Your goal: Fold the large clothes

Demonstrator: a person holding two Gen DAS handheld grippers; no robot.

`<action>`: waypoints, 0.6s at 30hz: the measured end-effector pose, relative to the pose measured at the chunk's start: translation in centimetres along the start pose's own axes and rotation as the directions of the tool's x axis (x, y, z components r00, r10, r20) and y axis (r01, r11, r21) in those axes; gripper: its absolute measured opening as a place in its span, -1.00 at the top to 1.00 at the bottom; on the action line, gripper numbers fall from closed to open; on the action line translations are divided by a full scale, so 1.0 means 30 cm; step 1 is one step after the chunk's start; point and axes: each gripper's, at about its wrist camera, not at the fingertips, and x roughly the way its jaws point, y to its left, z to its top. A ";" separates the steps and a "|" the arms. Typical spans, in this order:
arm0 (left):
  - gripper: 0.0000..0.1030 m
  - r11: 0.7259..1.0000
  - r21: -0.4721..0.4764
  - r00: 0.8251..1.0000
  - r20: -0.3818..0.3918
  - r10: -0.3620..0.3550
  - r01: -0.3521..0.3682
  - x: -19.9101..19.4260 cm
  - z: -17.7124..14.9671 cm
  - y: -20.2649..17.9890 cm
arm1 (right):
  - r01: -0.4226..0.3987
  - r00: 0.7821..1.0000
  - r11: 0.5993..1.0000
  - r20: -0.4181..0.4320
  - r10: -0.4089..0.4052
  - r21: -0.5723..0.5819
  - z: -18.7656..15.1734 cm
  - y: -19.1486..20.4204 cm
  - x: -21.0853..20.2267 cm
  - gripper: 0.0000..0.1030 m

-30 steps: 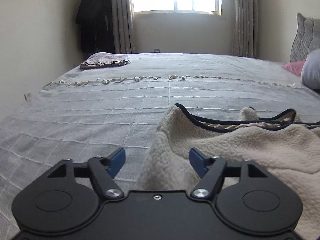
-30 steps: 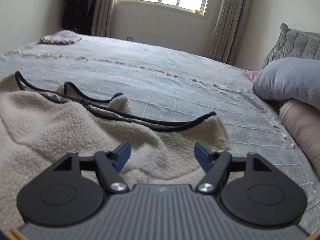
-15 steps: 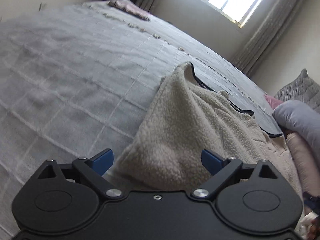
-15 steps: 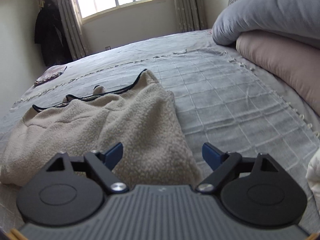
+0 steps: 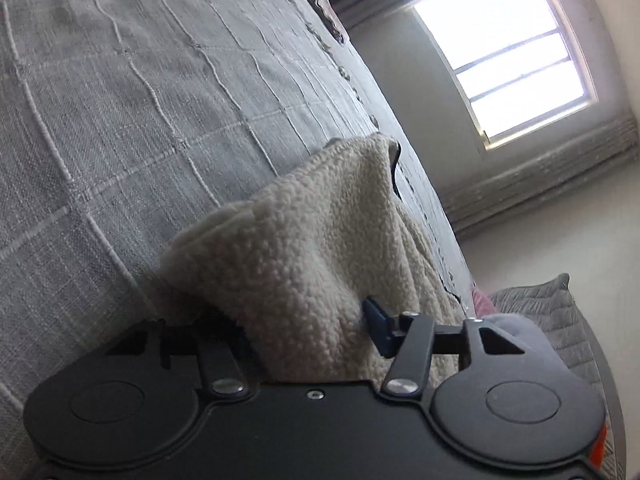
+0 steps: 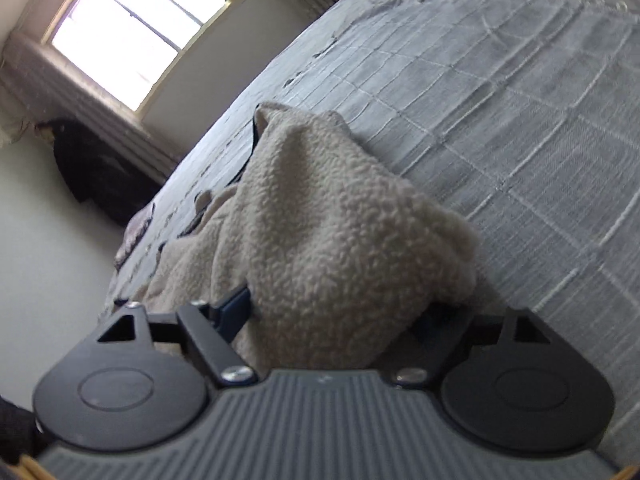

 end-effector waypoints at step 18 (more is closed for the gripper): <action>0.27 0.998 0.002 0.996 0.059 0.066 -0.067 -0.009 0.015 -0.038 | -0.038 0.998 0.992 0.058 0.031 0.118 0.040 -0.044 -0.013 0.11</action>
